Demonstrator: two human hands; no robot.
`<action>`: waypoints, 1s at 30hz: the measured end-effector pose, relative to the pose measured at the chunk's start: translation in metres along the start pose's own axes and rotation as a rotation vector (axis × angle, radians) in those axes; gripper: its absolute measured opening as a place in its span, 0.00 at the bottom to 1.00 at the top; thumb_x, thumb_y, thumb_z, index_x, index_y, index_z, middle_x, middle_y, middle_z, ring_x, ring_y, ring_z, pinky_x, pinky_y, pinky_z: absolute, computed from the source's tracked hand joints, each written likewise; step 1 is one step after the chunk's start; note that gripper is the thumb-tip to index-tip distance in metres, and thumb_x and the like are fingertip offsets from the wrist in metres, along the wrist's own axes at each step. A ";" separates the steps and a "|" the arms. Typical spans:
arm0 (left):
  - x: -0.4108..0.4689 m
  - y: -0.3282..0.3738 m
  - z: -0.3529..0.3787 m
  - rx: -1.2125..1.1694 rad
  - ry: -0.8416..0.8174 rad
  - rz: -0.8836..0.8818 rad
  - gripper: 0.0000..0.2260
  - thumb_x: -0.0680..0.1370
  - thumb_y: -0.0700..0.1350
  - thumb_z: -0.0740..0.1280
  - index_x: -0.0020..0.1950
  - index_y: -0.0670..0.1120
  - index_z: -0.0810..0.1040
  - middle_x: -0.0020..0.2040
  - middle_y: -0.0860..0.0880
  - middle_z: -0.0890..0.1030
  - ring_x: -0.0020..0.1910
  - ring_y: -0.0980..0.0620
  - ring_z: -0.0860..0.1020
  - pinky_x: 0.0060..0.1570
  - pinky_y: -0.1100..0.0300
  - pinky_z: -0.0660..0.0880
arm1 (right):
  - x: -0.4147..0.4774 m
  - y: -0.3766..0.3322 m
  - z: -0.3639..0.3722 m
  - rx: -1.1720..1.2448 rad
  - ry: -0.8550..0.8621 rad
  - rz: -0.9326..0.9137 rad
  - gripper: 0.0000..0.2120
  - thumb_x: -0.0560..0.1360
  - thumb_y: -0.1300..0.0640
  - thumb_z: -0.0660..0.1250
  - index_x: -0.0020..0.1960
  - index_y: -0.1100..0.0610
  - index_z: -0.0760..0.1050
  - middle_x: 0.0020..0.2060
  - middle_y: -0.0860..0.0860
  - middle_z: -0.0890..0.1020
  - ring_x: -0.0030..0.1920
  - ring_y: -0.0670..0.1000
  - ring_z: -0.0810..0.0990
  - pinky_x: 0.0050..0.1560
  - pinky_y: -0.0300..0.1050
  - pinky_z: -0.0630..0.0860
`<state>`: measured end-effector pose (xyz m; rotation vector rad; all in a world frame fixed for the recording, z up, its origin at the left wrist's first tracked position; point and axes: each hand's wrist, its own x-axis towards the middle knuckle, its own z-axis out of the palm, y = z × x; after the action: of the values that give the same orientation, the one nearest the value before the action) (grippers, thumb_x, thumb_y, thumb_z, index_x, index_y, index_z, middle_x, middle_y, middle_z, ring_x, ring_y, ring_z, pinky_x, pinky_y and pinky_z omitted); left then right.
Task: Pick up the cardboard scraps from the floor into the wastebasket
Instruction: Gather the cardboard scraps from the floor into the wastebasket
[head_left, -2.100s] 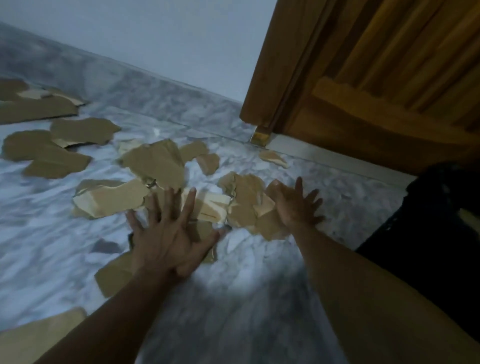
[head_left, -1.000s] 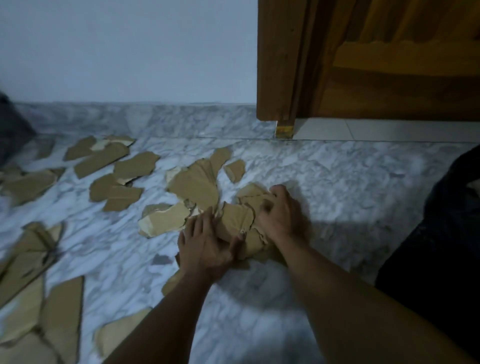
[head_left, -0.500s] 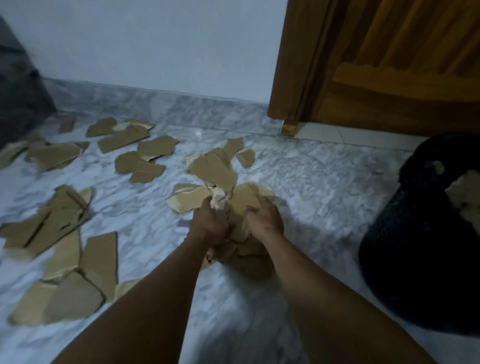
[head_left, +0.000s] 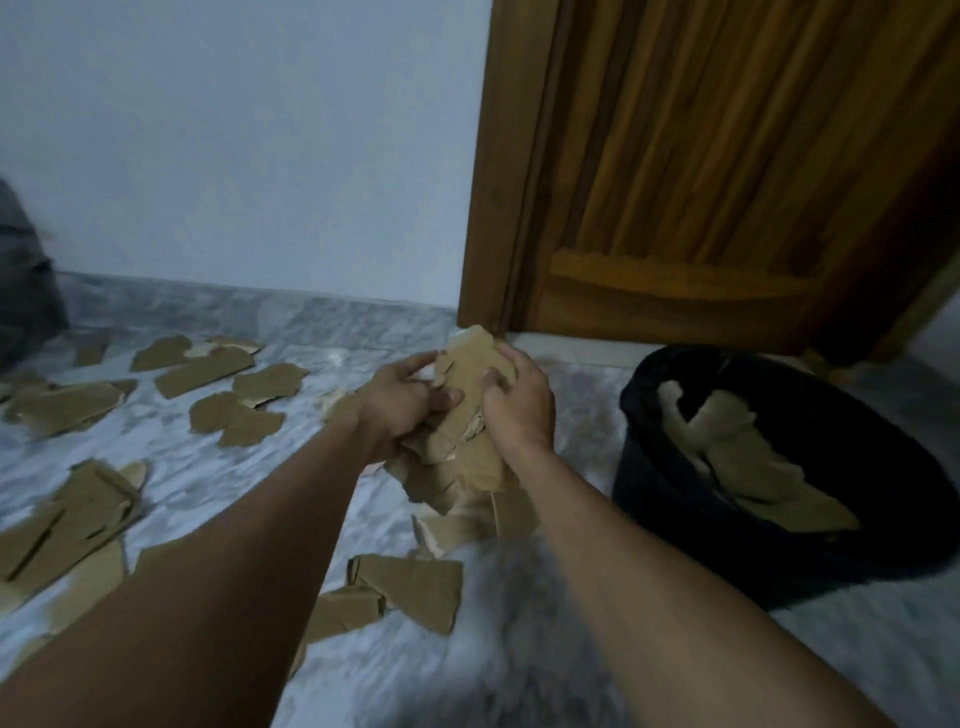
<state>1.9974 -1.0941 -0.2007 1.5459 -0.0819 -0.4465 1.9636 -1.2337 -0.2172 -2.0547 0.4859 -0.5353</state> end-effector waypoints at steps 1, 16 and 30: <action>-0.001 0.018 0.009 -0.002 -0.027 0.026 0.24 0.74 0.35 0.74 0.66 0.52 0.76 0.48 0.45 0.87 0.43 0.48 0.85 0.44 0.54 0.82 | 0.006 -0.014 -0.017 -0.004 0.039 -0.029 0.19 0.80 0.51 0.63 0.71 0.45 0.73 0.69 0.48 0.75 0.68 0.52 0.73 0.66 0.46 0.69; -0.002 0.121 0.253 0.061 -0.362 0.176 0.29 0.74 0.38 0.75 0.74 0.51 0.72 0.59 0.45 0.83 0.54 0.46 0.82 0.54 0.49 0.81 | 0.053 -0.005 -0.283 -0.084 0.367 -0.057 0.19 0.80 0.53 0.64 0.71 0.48 0.73 0.64 0.46 0.77 0.56 0.45 0.76 0.49 0.38 0.71; 0.018 0.078 0.194 0.468 -0.113 0.303 0.16 0.81 0.47 0.68 0.69 0.46 0.76 0.67 0.45 0.76 0.66 0.44 0.74 0.69 0.57 0.70 | 0.042 0.002 -0.262 -0.196 0.152 0.111 0.28 0.80 0.41 0.63 0.77 0.49 0.65 0.75 0.51 0.69 0.73 0.56 0.68 0.68 0.49 0.65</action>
<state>1.9678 -1.2859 -0.1212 1.9258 -0.5321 -0.2821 1.8550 -1.4373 -0.0868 -2.1661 0.7643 -0.5996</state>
